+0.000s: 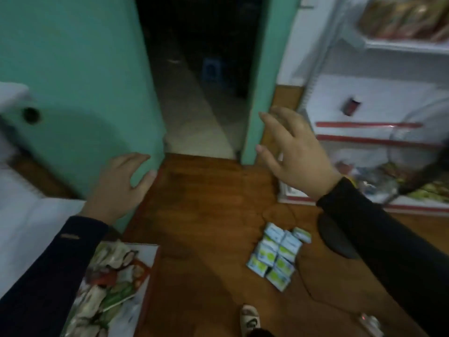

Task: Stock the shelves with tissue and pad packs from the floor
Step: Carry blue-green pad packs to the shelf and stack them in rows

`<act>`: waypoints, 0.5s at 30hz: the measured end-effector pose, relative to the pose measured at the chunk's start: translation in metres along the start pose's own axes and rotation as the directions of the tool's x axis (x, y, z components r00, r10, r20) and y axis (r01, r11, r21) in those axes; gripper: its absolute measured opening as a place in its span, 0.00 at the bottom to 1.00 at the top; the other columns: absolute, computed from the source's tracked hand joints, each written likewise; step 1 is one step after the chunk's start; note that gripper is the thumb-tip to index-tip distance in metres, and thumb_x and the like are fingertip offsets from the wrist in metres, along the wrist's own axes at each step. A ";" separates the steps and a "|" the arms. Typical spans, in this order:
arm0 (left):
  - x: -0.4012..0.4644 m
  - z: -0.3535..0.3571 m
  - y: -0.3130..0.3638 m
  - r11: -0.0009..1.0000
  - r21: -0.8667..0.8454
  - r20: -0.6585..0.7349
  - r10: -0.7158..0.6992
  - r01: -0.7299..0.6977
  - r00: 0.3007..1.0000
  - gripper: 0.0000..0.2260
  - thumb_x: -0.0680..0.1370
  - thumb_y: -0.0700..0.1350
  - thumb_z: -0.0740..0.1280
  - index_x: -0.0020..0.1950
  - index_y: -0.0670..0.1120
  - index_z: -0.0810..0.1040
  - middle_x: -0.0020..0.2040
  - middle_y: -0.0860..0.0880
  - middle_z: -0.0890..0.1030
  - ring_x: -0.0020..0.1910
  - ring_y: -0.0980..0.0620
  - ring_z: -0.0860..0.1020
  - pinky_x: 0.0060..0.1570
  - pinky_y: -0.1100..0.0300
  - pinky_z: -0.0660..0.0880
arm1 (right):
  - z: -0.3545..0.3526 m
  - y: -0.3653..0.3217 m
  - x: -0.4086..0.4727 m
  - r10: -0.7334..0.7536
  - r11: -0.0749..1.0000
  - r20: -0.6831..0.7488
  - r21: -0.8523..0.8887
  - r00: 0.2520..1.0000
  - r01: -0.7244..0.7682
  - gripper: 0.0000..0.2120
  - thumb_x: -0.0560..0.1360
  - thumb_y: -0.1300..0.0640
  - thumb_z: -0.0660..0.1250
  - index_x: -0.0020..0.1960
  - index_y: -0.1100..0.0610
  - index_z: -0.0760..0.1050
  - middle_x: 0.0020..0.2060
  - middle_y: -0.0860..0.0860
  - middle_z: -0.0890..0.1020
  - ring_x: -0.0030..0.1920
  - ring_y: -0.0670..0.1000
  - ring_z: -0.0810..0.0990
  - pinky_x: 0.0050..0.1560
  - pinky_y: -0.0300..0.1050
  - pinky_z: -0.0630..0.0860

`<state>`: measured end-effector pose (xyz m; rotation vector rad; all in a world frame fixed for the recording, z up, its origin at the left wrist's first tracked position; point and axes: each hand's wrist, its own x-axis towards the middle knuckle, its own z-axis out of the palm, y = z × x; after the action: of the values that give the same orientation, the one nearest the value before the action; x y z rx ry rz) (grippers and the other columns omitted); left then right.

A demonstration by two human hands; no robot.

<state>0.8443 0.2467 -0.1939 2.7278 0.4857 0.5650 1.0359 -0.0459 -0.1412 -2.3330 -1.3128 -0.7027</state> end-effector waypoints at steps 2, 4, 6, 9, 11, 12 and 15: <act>0.010 0.032 0.031 0.997 -0.026 0.058 0.073 -0.072 0.996 0.28 0.76 0.61 0.55 0.64 0.43 0.76 0.61 0.42 0.78 0.61 0.43 0.74 0.62 0.52 0.68 | -0.013 0.029 -0.035 0.075 0.996 -0.004 -0.041 0.997 -0.076 0.26 0.79 0.48 0.62 0.72 0.60 0.66 0.65 0.63 0.71 0.66 0.62 0.70 0.67 0.55 0.68; 0.021 0.063 0.065 0.991 -0.051 0.136 0.128 -0.122 0.982 0.29 0.77 0.64 0.53 0.68 0.46 0.73 0.64 0.44 0.75 0.64 0.46 0.71 0.64 0.51 0.68 | -0.021 0.055 -0.071 0.153 0.987 -0.006 -0.057 0.988 -0.153 0.26 0.79 0.48 0.62 0.71 0.61 0.66 0.65 0.62 0.71 0.65 0.62 0.70 0.65 0.55 0.69; 0.032 0.095 0.102 0.983 -0.078 0.209 0.180 -0.167 0.961 0.30 0.76 0.66 0.51 0.70 0.49 0.70 0.67 0.46 0.73 0.67 0.48 0.69 0.65 0.48 0.68 | -0.026 0.082 -0.105 0.229 0.971 0.001 -0.074 0.973 -0.228 0.26 0.79 0.48 0.62 0.72 0.60 0.66 0.65 0.62 0.70 0.65 0.61 0.70 0.64 0.54 0.69; 0.047 0.144 0.162 0.959 -0.109 0.270 0.281 -0.261 0.921 0.30 0.77 0.65 0.51 0.70 0.48 0.70 0.67 0.46 0.73 0.67 0.48 0.68 0.66 0.52 0.66 | -0.027 0.126 -0.153 0.319 0.945 0.047 -0.092 0.946 -0.314 0.25 0.80 0.47 0.60 0.73 0.59 0.65 0.66 0.61 0.70 0.66 0.60 0.69 0.66 0.54 0.67; 0.055 0.180 0.201 0.946 -0.112 0.315 0.325 -0.306 0.892 0.28 0.77 0.63 0.52 0.71 0.49 0.70 0.68 0.47 0.72 0.68 0.49 0.67 0.65 0.57 0.63 | -0.021 0.159 -0.185 0.372 0.927 0.087 -0.078 0.924 -0.366 0.26 0.80 0.47 0.59 0.73 0.59 0.64 0.67 0.61 0.69 0.66 0.60 0.68 0.67 0.54 0.67; 0.058 0.199 0.219 0.944 -0.116 0.346 0.329 -0.308 0.878 0.27 0.78 0.62 0.53 0.71 0.49 0.69 0.68 0.48 0.72 0.68 0.50 0.66 0.65 0.58 0.62 | -0.016 0.177 -0.200 0.401 0.916 0.110 -0.061 0.910 -0.396 0.26 0.80 0.47 0.60 0.73 0.59 0.64 0.67 0.60 0.69 0.67 0.60 0.68 0.67 0.54 0.67; 0.065 0.265 0.262 0.941 -0.125 0.423 0.337 -0.314 0.841 0.25 0.78 0.61 0.55 0.72 0.50 0.68 0.68 0.49 0.71 0.68 0.51 0.66 0.65 0.58 0.62 | 0.013 0.232 -0.243 0.450 0.889 0.201 -0.011 0.870 -0.457 0.26 0.80 0.47 0.61 0.74 0.57 0.63 0.68 0.59 0.68 0.69 0.59 0.67 0.67 0.55 0.68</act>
<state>1.0833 -0.0238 -0.3088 2.7800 -0.1104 0.0165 1.1331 -0.3190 -0.3118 -2.5936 -0.7785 -0.2961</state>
